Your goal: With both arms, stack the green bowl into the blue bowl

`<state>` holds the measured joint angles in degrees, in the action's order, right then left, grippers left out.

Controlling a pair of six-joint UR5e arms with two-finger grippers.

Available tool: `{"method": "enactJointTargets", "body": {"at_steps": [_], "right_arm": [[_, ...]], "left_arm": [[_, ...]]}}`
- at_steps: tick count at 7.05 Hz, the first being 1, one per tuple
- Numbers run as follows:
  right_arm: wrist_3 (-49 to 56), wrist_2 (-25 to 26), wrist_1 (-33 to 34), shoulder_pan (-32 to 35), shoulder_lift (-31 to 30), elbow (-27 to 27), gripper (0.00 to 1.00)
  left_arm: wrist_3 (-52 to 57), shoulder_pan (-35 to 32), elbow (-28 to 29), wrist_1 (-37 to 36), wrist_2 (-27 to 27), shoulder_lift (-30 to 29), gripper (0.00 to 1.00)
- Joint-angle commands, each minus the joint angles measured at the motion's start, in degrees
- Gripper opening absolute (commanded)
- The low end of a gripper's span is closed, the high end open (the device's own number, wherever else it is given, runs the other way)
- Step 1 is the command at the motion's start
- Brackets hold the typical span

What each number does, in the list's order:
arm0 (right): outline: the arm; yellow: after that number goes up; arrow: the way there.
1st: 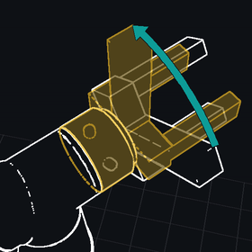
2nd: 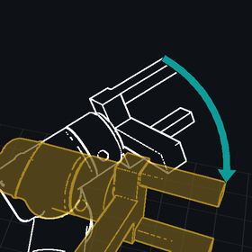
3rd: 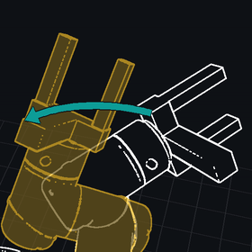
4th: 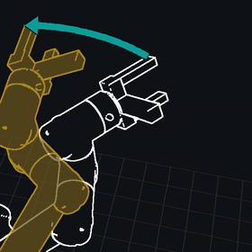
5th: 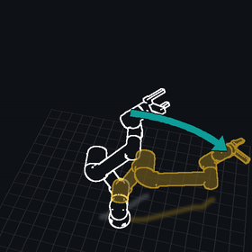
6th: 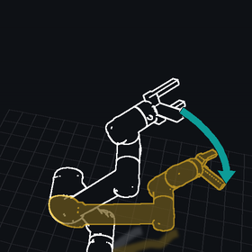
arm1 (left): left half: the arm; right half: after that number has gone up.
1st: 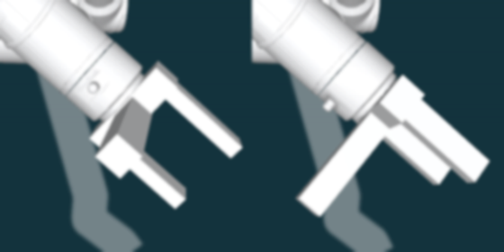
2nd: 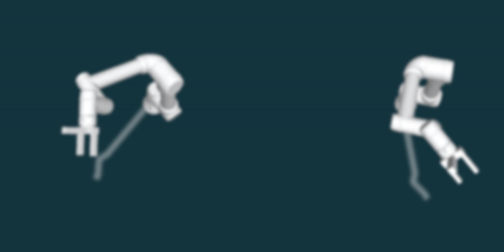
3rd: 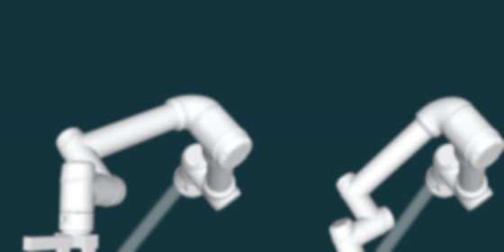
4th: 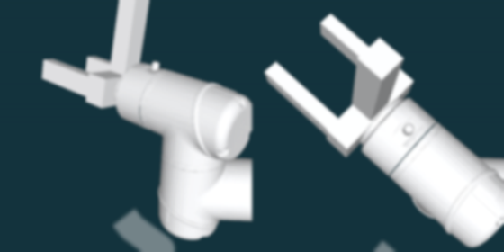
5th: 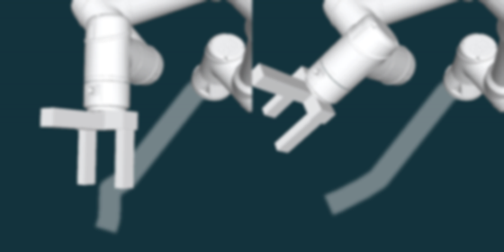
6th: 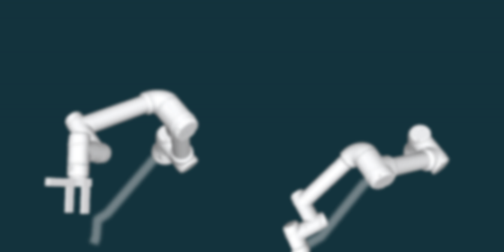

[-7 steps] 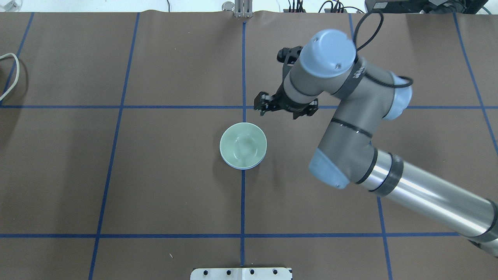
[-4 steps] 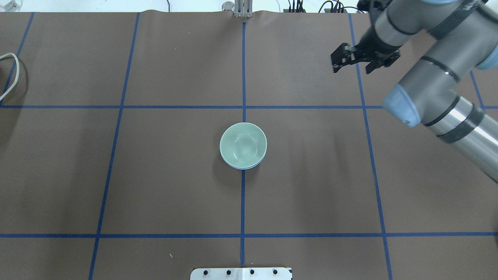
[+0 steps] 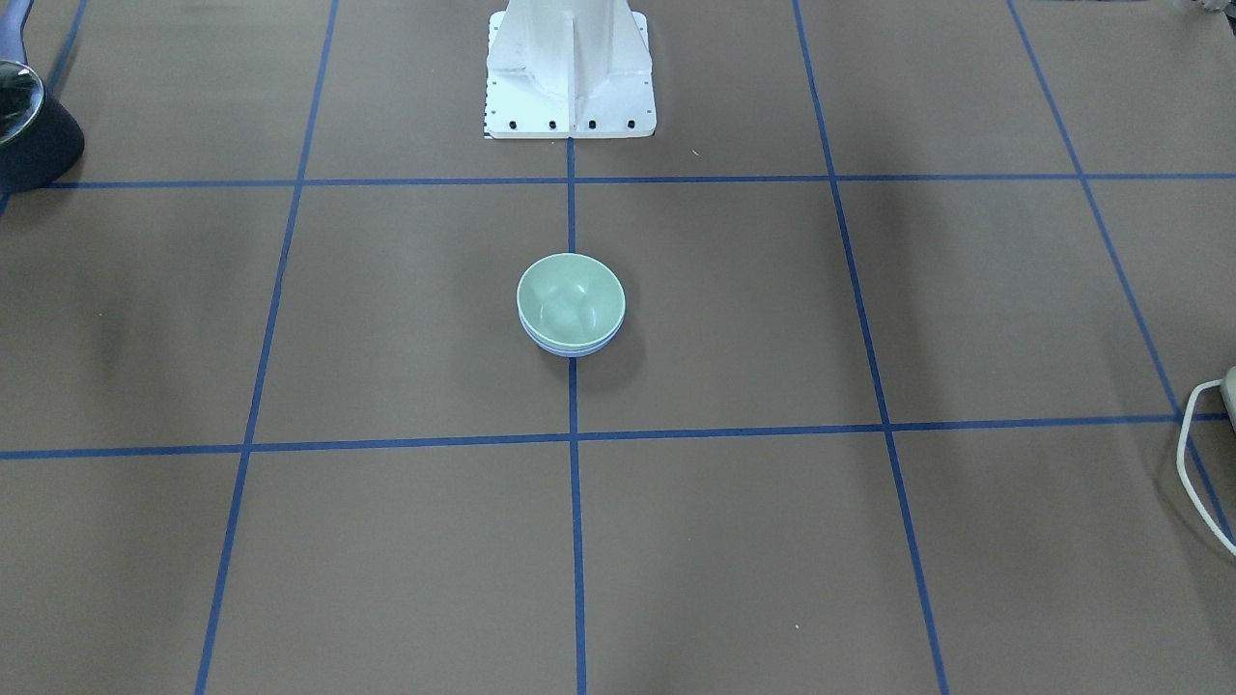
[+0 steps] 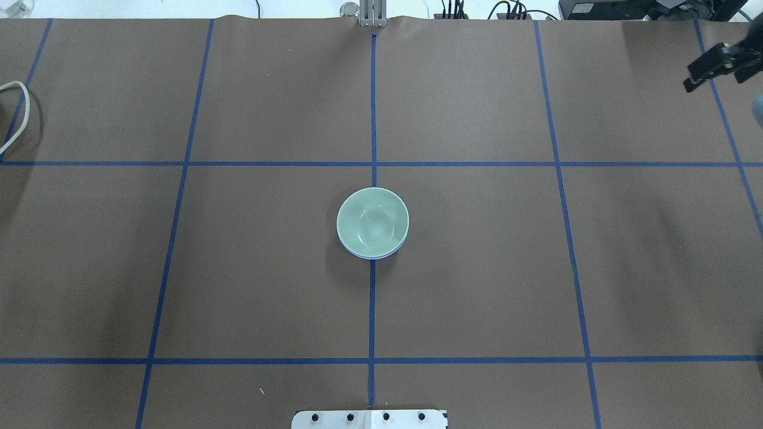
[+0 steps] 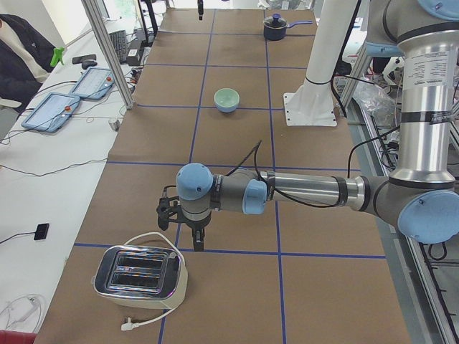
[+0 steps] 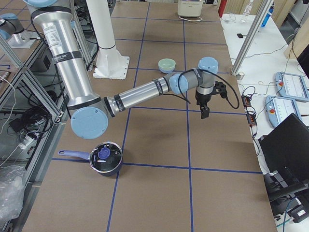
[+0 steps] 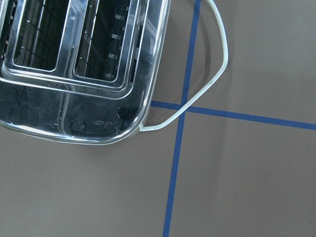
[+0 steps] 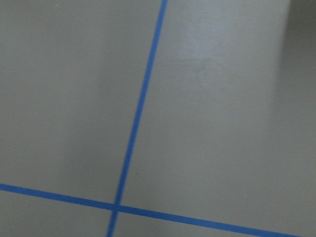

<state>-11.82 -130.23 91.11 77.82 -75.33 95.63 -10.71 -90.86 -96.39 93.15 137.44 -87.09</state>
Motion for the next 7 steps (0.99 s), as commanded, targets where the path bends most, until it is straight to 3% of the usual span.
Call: {"method": "enactJointTargets", "body": {"at_steps": [1,2,3,7], "right_arm": [[8.65,-1.08,-0.05,7.75,-10.67,0.95,1.00],[9.09,-0.90,-0.75,9.96,-14.46,1.74,1.00],[8.93,-0.73,-5.72,10.24,-18.76,2.27,1.00],[7.78,-1.34,-6.82,10.24,-19.43,2.90,1.00]], "left_arm": [[0.08,0.33,-0.73,0.46,1.85,0.51,0.99],[0.08,0.42,-0.91,0.81,2.21,0.43,0.99],[0.08,0.33,-1.78,1.77,2.04,0.60,0.99],[0.17,0.33,-1.96,3.79,4.14,2.45,0.99]]}}
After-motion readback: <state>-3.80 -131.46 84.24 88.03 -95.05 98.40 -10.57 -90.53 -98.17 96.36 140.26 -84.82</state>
